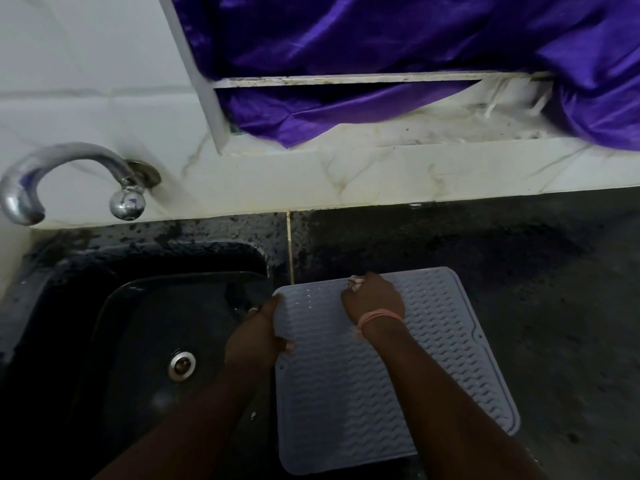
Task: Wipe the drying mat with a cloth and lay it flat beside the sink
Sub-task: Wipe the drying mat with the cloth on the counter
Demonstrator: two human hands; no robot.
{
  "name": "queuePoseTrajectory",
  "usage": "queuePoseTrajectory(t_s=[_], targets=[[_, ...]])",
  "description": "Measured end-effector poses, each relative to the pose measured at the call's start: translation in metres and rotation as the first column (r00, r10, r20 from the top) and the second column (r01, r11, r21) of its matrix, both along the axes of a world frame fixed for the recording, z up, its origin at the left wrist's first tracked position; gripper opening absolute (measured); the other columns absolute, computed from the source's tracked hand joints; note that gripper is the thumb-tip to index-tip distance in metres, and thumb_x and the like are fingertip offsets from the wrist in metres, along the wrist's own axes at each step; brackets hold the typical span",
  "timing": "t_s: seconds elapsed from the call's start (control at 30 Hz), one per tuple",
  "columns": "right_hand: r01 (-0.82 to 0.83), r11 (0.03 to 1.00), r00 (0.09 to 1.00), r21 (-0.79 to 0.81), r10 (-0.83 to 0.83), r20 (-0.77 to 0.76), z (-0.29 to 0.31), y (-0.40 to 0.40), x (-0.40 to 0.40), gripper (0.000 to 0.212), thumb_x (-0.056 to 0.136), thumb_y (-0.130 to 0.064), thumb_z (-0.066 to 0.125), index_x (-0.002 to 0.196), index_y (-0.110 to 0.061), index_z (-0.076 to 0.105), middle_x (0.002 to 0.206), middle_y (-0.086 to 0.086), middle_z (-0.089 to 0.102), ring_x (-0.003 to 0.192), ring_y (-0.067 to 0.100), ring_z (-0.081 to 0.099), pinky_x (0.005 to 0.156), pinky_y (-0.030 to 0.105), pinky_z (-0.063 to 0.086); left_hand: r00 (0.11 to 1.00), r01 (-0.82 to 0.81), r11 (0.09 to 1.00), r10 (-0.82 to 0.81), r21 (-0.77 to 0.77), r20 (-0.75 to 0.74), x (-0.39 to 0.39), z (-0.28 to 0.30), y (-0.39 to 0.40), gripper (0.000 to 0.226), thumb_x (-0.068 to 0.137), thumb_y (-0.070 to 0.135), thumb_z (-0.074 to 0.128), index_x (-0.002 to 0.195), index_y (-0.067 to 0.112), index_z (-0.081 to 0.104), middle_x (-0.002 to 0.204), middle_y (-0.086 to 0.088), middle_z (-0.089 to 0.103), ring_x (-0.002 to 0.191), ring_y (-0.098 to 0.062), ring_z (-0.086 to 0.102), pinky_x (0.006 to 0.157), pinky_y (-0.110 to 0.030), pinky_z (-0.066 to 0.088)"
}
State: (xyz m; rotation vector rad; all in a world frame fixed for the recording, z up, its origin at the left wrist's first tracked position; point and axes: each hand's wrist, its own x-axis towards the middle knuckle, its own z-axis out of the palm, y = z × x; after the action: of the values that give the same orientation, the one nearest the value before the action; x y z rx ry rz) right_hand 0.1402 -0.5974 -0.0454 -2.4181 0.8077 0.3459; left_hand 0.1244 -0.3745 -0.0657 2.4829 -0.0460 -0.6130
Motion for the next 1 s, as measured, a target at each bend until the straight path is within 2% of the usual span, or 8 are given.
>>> queuePoseTrajectory(t_s=[0.27,0.4,0.5,0.63,0.7,0.8,0.9,1.0], targets=[[-0.092,0.995,0.996,0.047,0.093,-0.020,0.007,0.086,0.013,0.041,0.088,-0.044,0.059,0.118,-0.015,0.058,0.120,0.012,0.064,0.113,0.033,0.061,0.093,0.036,0.048,0.994,-0.096,0.987,0.102,-0.132,0.045,-0.005,-0.010,0.003,0.067,0.082,0.036,0.075,0.139,0.030,0.041,0.131,0.007,0.059,0.114,-0.012,0.058,0.090,-0.030,0.047],[-0.131,0.981,0.991,0.142,0.135,-0.021,0.010,0.123,0.015,0.050,0.084,-0.053,0.063,0.116,-0.014,0.063,0.117,0.011,0.067,0.111,0.032,0.064,0.090,0.034,0.050,0.983,-0.157,0.986,0.162,-0.062,0.085,-0.016,-0.001,-0.004,0.033,0.103,0.041,0.047,0.129,0.025,0.058,0.119,0.000,0.068,0.099,-0.017,0.067,0.064,-0.008,0.048],[-0.157,0.928,0.987,0.338,0.158,0.024,0.014,0.132,0.022,0.039,0.079,-0.049,0.066,0.098,-0.015,0.072,0.100,0.008,0.073,0.095,0.027,0.069,0.085,0.033,0.056,0.942,-0.335,0.936,0.332,-0.105,-0.042,-0.017,-0.006,0.002,0.065,0.099,0.032,0.057,0.154,0.020,0.024,0.137,-0.010,0.059,0.114,-0.027,0.063,0.079,-0.018,0.048],[-0.018,0.524,0.996,0.851,-0.063,0.060,0.025,0.096,0.015,0.040,0.083,-0.032,0.076,0.110,-0.003,0.073,0.104,0.009,0.074,0.090,0.025,0.070,0.075,0.030,0.057,0.970,-0.234,0.972,0.235,0.012,-0.068,-0.008,0.001,-0.003,0.120,0.086,0.045,0.071,0.153,0.002,-0.018,0.147,-0.012,0.050,0.122,-0.028,0.059,0.094,-0.036,0.046],[0.044,0.325,0.977,0.945,-0.209,0.027,0.028,0.063,0.001,0.059,0.078,-0.035,0.077,0.121,0.003,0.062,0.111,0.013,0.067,0.078,0.029,0.063,0.062,0.034,0.052,0.973,-0.214,0.975,0.207,-0.055,-0.102,-0.005,0.001,-0.003,0.128,0.081,0.036,0.080,0.152,0.003,-0.020,0.145,-0.016,0.051,0.123,-0.031,0.058,0.093,-0.039,0.047],[0.065,0.116,0.882,0.991,-0.472,-0.003,0.022,-0.009,-0.026,0.033,0.090,-0.022,0.068,0.120,-0.008,0.068,0.112,0.009,0.070,0.070,0.019,0.054,0.060,0.034,0.046,0.958,-0.264,0.951,0.240,-0.160,-0.155,-0.001,-0.005,-0.003,0.134,0.074,0.023,0.087,0.152,0.003,-0.021,0.144,-0.017,0.052,0.124,-0.031,0.056,0.089,-0.031,0.043],[0.103,0.302,0.768,0.948,-0.629,0.117,0.025,-0.080,-0.046,0.052,0.079,-0.036,0.079,0.122,-0.011,0.068,0.114,0.006,0.072,0.089,0.018,0.067,0.078,0.039,0.052,0.968,-0.231,0.960,0.210,-0.161,-0.136,-0.002,-0.009,-0.003,0.131,0.074,0.018,0.086,0.153,0.003,-0.017,0.145,-0.017,0.051,0.126,-0.031,0.055,0.083,-0.027,0.039],[0.211,0.464,0.646,0.860,-0.727,0.233,0.025,-0.122,-0.060,0.032,0.080,-0.030,0.080,0.107,-0.015,0.072,0.120,0.013,0.071,0.101,0.021,0.070,0.088,0.042,0.054,0.974,-0.213,0.963,0.196,-0.164,-0.112,0.002,-0.016,-0.002,0.136,0.070,0.020,0.089,0.154,0.004,-0.017,0.145,-0.018,0.051,0.127,-0.033,0.054,0.090,-0.035,0.045]])
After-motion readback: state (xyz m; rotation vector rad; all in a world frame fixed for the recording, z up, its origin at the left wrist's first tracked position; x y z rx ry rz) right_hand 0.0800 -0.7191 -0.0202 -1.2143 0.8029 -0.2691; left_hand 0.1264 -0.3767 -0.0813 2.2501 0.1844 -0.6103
